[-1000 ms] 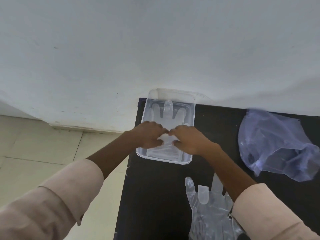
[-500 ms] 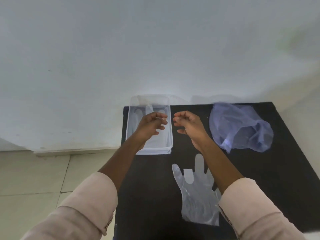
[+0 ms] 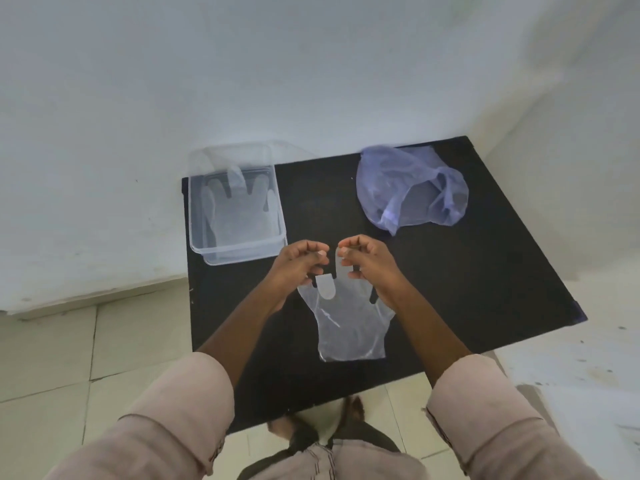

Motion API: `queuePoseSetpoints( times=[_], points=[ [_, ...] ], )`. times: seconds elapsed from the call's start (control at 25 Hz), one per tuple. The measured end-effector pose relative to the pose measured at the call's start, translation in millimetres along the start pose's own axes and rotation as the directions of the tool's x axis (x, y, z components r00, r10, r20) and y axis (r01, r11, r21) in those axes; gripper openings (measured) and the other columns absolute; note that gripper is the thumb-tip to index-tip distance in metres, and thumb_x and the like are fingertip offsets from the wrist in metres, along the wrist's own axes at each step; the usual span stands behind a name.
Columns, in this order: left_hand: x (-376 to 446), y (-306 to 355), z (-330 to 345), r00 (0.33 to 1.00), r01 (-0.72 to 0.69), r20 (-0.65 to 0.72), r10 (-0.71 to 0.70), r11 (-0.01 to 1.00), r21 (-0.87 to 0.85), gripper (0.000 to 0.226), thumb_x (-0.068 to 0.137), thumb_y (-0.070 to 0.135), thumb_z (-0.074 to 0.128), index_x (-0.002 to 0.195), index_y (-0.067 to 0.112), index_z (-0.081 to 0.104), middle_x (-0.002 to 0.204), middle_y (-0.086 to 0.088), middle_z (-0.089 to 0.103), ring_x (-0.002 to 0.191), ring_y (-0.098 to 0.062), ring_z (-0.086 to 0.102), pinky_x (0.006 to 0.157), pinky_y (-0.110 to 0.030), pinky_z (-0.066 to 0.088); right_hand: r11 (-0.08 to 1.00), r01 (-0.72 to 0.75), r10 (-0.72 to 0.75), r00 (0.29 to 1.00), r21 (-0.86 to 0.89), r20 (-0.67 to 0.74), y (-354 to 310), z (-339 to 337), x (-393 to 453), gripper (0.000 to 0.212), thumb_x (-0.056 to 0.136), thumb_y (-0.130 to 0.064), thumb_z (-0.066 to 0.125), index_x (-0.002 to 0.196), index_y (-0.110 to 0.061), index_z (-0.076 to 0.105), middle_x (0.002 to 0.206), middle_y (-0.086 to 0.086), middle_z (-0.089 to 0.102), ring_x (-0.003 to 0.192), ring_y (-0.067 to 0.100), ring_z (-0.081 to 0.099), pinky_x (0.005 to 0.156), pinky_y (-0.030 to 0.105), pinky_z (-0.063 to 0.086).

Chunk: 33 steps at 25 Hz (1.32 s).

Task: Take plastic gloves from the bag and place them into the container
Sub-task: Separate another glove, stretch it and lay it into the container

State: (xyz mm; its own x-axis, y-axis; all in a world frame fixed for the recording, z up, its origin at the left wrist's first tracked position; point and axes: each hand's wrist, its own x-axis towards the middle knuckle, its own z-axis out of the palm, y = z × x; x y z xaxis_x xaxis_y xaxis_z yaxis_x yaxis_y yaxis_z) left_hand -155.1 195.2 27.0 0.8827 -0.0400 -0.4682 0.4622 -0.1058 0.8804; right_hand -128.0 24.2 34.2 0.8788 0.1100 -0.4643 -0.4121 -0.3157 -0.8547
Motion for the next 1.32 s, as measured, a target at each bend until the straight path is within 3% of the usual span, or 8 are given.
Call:
queuePoseSetpoints(
  times=[0.2,0.28,0.44,0.56,0.64,0.76,0.92,1.32],
  points=[
    [-14.8,-31.7,26.7,0.993,0.118,-0.028,-0.118,0.993,-0.020,0.015,0.095,0.018,0.055,0.104,0.020,0.068,0.102,-0.006,0.071,0.085,-0.015,0.064,0.072,-0.028,0.050,0.996,-0.089,0.089,0.996,-0.022,0.004,50.3,-15.5,-7.2,0.006,0.091,-0.018,0.060,0.093,-0.021,0.065,0.101,0.004,0.069,0.094,0.020,0.066,0.073,0.030,0.053],
    [-19.5,-47.1,34.8,0.983,0.175,-0.047,-0.176,0.984,-0.022,0.015,0.095,0.017,0.055,0.104,0.020,0.067,0.105,-0.007,0.070,0.087,-0.016,0.064,0.073,-0.030,0.047,0.973,-0.148,0.139,0.988,-0.177,-0.061,72.5,-21.7,-8.9,0.003,0.090,-0.019,0.062,0.090,-0.018,0.065,0.093,0.003,0.067,0.090,0.020,0.065,0.077,0.032,0.054],
    [-29.4,-78.3,46.3,0.966,0.243,-0.080,-0.246,0.969,-0.042,0.016,0.093,0.017,0.056,0.104,0.018,0.068,0.103,-0.007,0.070,0.087,-0.017,0.063,0.079,-0.034,0.047,0.665,-0.320,0.286,0.944,-0.675,-0.166,114.2,-29.0,-24.6,0.030,0.084,-0.045,0.066,0.088,-0.017,0.055,0.085,0.002,0.058,0.078,0.019,0.059,0.069,0.033,0.048],
    [-34.9,-93.2,49.4,0.956,0.268,-0.115,-0.271,0.962,-0.043,0.015,0.092,0.018,0.057,0.102,0.017,0.068,0.100,-0.006,0.071,0.085,-0.017,0.063,0.077,-0.033,0.048,0.563,-0.292,0.310,0.942,-0.773,-0.130,134.6,-22.5,-34.6,0.033,0.082,-0.045,0.069,0.093,-0.017,0.055,0.085,0.001,0.057,0.080,0.021,0.061,0.066,0.032,0.045],
    [-37.6,-101.4,47.9,0.950,0.268,-0.161,-0.267,0.963,-0.016,0.015,0.092,0.015,0.057,0.101,0.017,0.068,0.100,-0.006,0.071,0.087,-0.018,0.065,0.076,-0.031,0.050,0.674,-0.327,0.343,0.933,-0.663,-0.110,141.5,-18.5,-33.1,0.023,0.085,-0.030,0.068,0.089,-0.008,0.061,0.082,0.005,0.063,0.074,0.019,0.062,0.064,0.031,0.047],
    [-45.6,-113.9,41.3,0.941,0.227,-0.290,-0.172,0.960,0.167,0.022,0.086,-0.002,0.062,0.100,0.015,0.068,0.098,-0.007,0.069,0.089,-0.021,0.065,0.078,-0.029,0.055,0.860,-0.461,0.464,0.885,-0.219,-0.044,136.5,-19.5,-31.3,0.016,0.082,-0.015,0.064,0.069,-0.006,0.064,0.066,0.007,0.065,0.049,0.012,0.052,0.046,0.024,0.040],
    [-55.0,-130.5,45.0,0.968,0.100,-0.251,0.029,0.869,0.485,0.047,0.074,-0.005,0.074,0.113,0.020,0.065,0.118,0.000,0.056,0.099,-0.016,0.058,0.082,-0.021,0.052,0.834,-0.542,0.537,0.841,0.101,0.070,120.8,-29.1,-33.6,0.010,0.078,-0.012,0.066,0.069,-0.006,0.065,0.055,0.002,0.059,0.043,0.010,0.038,0.043,0.022,0.026],
    [-50.9,-133.3,69.1,0.985,0.024,-0.150,0.085,0.795,0.606,0.065,0.076,0.022,0.080,0.134,0.022,0.052,0.138,-0.003,0.041,0.121,-0.022,0.048,0.100,-0.037,0.051,0.756,-0.591,0.558,0.807,0.282,0.195,97.8,-41.1,-33.1,0.011,0.080,-0.015,0.067,0.070,-0.013,0.063,0.059,-0.001,0.059,0.049,0.009,0.041,0.044,0.021,0.029]
  ],
)
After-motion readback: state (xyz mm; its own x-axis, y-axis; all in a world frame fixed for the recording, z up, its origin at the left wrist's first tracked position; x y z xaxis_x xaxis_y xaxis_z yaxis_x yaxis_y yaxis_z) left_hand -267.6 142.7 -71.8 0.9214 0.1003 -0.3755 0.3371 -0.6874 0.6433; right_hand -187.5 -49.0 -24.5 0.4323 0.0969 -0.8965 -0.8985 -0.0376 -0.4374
